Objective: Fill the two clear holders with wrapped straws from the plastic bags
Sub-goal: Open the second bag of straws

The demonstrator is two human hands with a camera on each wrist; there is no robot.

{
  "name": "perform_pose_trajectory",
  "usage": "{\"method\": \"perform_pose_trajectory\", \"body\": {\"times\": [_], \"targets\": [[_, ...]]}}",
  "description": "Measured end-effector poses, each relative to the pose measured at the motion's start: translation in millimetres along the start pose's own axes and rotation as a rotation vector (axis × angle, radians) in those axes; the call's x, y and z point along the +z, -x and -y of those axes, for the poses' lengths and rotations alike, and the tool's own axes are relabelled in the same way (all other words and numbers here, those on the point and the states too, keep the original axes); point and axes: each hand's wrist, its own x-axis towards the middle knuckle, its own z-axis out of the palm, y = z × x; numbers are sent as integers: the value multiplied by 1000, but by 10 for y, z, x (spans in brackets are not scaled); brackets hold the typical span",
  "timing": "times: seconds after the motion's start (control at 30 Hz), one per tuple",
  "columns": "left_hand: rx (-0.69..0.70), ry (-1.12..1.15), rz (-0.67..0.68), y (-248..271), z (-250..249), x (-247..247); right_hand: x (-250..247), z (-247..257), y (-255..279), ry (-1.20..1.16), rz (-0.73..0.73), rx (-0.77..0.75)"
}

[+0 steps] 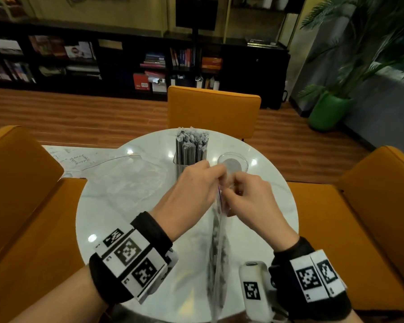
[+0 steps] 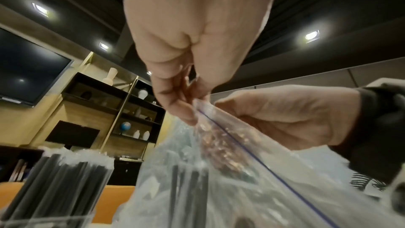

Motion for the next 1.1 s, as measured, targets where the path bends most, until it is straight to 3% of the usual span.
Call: {"method": "perform_pose_trajectory", "body": {"times": [0.1, 0.2, 0.27, 0.37, 0.43, 0.5, 0.6, 0.73, 0.8, 0.87, 0.93, 1.0, 1.1], "targets": [[-215, 115, -10, 35, -42, 51, 14, -49, -54, -112, -102, 45], [-311, 406, 56, 69, -38, 49, 34, -52, -50, -200, -15, 106], [-258, 300, 58, 81, 49, 45, 37, -90, -36, -134, 33, 81], [-253, 4, 17, 106, 177, 52, -45, -229, -87, -50, -123, 67], [-284, 112, 54, 119, 197, 63, -38, -243, -102, -92, -152, 96], [-324, 329, 150, 111, 149, 78, 66, -200, -69, -99, -10, 130], [-249, 198, 229, 128, 205, 119, 140, -281, -32, -35, 115, 153], [-385, -91, 73, 173, 481, -57, -190, -476, -77, 10, -108, 213], [-486, 38, 113, 176, 511, -92, -227, -448, -61, -48, -94, 233], [-621, 441, 239, 181, 412, -37, -108, -384, -16, -72, 46, 249], [-577, 602, 262, 197, 380, 26, -18, -410, 21, -26, 159, 256], [-490, 326, 182, 199, 513, 25, -93, -499, 29, -3, 115, 287], [-510, -49, -3, 232, 745, -101, -309, -648, 47, -11, -87, 341]]}}
